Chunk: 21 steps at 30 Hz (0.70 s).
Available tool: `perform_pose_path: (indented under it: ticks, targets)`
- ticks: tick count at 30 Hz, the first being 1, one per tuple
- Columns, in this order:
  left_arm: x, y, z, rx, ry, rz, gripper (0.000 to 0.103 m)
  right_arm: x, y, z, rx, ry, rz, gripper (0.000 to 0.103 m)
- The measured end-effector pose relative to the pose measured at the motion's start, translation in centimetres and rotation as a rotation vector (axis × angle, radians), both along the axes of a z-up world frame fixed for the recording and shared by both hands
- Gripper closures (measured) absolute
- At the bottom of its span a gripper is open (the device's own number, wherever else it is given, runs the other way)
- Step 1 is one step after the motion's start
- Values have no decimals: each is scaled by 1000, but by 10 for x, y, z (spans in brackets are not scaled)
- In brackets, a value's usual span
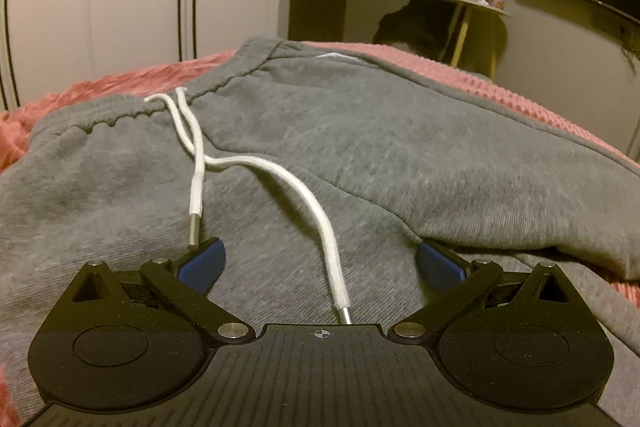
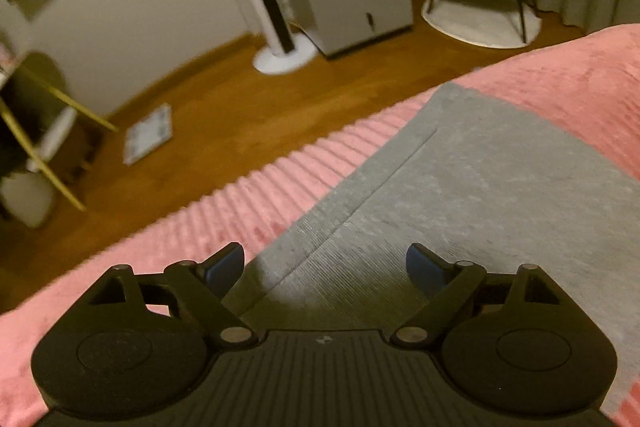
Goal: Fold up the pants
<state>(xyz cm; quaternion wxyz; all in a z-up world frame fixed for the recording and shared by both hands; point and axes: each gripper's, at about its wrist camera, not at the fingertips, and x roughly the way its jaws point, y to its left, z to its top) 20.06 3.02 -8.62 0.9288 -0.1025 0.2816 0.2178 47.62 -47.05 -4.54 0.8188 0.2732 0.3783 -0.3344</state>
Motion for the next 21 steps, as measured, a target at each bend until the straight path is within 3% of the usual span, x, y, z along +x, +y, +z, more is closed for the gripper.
perform_pose_path:
  ticks: [3,4,5,6,7,8,11,14,16,18,20,21]
  targets:
    - [0,1,-1,-3,-6,2,0,9,4,-3,-48,45,-15,16]
    - [0,1,-2,-3,-7,3,0,9,8,-3,-74,52,-12,28]
    - [0,0,-2,-2,-8,3,0,8,11,-3,-104,47,3,50]
    - [1,1,-2,-2,-8,4,0,3,12,-1,-124,30,25,64]
    - [0,1,-2,-5,-8,3,0,-7,13,4,-113,0,44,88]
    - [0,1,-2,-8,-8,2,0,-17,8,7,-71,-49,46,95]
    - [1,1,0,-13,-4,1,0,-80,4,33,-6,-282,42,96]
    - [1,1,1,-15,2,-2,0,-187,25,61,-29,-525,68,98]
    - [0,4,3,-29,-3,-8,0,-259,40,61,-33,-629,54,100]
    - [-3,7,7,-51,-18,-17,0,-333,59,47,-63,-655,1,103]
    - [-10,10,13,-84,-50,-36,0,-382,65,25,-118,-608,-69,103]
    - [-15,10,19,-101,-70,-46,0,-404,60,7,-80,-578,-97,103]
